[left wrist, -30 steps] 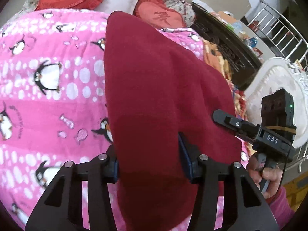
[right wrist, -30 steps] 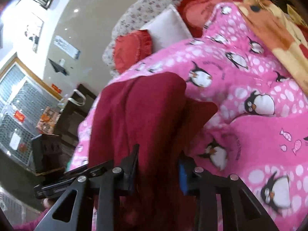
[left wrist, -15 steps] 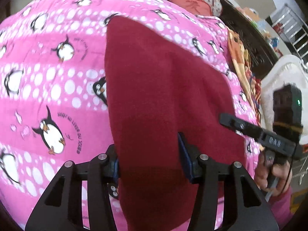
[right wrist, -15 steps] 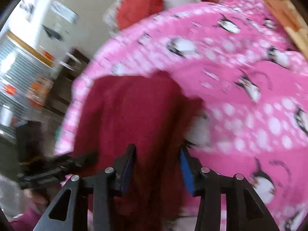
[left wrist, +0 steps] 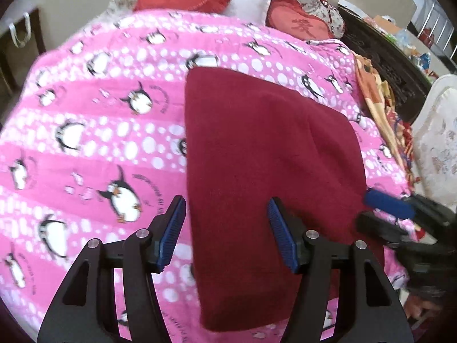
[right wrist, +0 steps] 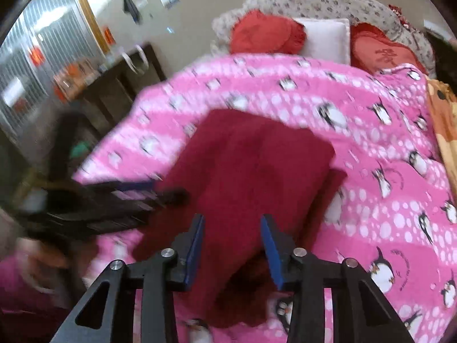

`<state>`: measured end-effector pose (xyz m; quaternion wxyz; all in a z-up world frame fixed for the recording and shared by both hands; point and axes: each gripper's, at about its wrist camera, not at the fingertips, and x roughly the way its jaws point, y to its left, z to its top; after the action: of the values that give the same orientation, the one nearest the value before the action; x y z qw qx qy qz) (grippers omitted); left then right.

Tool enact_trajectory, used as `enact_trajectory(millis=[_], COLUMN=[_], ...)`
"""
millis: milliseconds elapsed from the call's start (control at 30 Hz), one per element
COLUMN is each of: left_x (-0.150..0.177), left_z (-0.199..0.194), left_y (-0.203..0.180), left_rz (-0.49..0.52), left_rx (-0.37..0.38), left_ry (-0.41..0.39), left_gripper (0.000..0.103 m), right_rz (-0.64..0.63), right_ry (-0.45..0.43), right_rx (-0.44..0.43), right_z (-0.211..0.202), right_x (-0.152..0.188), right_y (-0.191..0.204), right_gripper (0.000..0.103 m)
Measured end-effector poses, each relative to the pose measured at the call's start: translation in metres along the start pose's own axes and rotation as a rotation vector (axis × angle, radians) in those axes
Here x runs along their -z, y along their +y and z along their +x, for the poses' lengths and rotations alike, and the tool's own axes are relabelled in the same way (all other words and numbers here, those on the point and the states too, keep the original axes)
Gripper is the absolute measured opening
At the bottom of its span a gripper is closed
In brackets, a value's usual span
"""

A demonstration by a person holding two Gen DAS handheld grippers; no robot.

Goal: Fold small clothes

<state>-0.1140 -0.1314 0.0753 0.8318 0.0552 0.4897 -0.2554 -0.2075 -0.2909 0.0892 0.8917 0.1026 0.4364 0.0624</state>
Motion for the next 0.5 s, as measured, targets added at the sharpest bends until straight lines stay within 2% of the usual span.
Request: enact_trajectory(millis=[33,100,267,367,500], left_x=[0.002,0.005,0.009,0.012,0.015], left_z=[-0.004,-0.011,-0.026,-0.037,-0.048], left_y=[-0.001,-0.003,-0.011,-0.014,-0.018], left_rz=[0.009,0.018,0.039,0.045,0.042], left_rx=[-0.016,-0.031,-0.063,-0.078,-0.080], left_ry=[-0.014,-0.038,-0.093,-0.129,-0.153], left_gripper=[0.060,0.060,0.060,0.060,0.060], right_rz=[-0.003,0.017,0.088,0.107,0.101], right_ry=[0.022,0.025,-0.015,-0.057,-0.132], right_rx=[0.049,0.080,0.060,0.052,0.087], right_z=[0.009,0.016,-0.009,-0.028,-0.050], right_x=[0.008,0.016,0.014,0.011,0.007], right_y=[-0.002,-0.009,-0.014,-0.009,0.005], right_gripper=[0.036,0.036,0.036,0.048,0.051])
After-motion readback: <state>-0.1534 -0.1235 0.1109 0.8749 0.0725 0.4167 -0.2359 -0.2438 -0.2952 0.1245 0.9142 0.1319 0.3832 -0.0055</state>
